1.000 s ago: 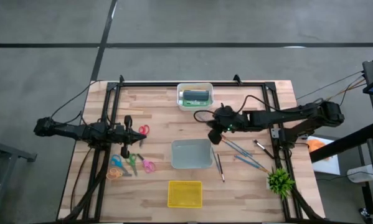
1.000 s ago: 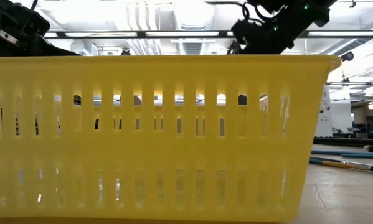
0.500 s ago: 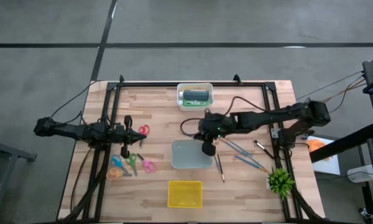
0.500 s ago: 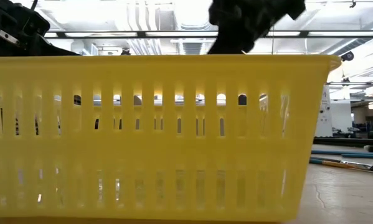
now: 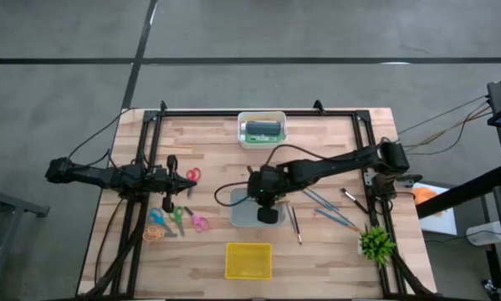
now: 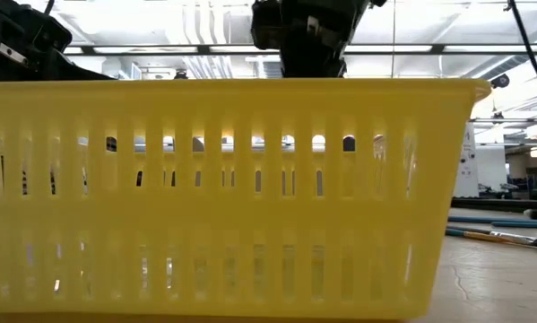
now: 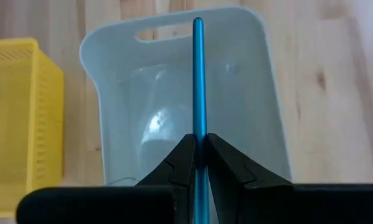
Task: Pick & Place Paint Supplies
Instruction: Put the blue paint brush into the gray bin, then put the black paint brush into the gray bin
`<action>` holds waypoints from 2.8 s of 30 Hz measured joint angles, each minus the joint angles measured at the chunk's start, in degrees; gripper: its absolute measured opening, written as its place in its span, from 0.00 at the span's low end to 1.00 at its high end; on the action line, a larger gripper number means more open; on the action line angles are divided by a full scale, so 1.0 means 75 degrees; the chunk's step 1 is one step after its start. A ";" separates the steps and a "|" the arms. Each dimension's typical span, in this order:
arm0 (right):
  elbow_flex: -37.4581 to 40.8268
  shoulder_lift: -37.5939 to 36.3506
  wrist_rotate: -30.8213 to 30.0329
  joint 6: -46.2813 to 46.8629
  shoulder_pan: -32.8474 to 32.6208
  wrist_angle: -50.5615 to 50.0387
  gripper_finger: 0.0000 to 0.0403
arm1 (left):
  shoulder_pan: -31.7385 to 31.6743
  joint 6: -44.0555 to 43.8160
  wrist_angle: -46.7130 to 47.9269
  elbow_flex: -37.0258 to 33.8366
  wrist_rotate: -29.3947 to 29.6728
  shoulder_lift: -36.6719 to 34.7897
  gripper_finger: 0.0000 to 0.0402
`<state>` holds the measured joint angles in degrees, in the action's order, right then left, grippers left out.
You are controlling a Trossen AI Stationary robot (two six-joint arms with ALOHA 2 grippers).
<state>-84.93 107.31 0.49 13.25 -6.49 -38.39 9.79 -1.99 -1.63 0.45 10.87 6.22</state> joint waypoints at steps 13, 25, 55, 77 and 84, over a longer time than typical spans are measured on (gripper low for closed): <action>-0.0244 0.0829 -0.0045 -0.0562 -0.0038 0.0047 0.07 | -0.0002 0.0001 0.0003 0.0000 0.0000 0.0090 0.00; -0.0224 0.1456 -0.0052 -0.0991 0.0072 0.0598 0.07 | -0.0002 -0.0002 0.0000 0.0000 0.0001 0.0099 0.00; -0.0204 0.1554 -0.0061 -0.0972 0.0135 0.0736 0.23 | 0.0001 -0.0002 0.0001 -0.0002 0.0000 0.0105 0.00; 0.0188 -0.0808 -0.1207 0.1174 -0.0061 -0.1496 0.23 | 0.0001 0.0001 0.0000 -0.0001 0.0000 0.0202 0.00; 0.1451 -0.1834 -0.1369 0.2753 -0.0312 -0.1311 0.23 | 0.0001 0.0000 0.0000 -0.0001 0.0000 0.0200 0.00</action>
<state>-74.05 93.55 -9.78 33.89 -8.83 -48.23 9.80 -1.99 -1.63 0.44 10.87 7.72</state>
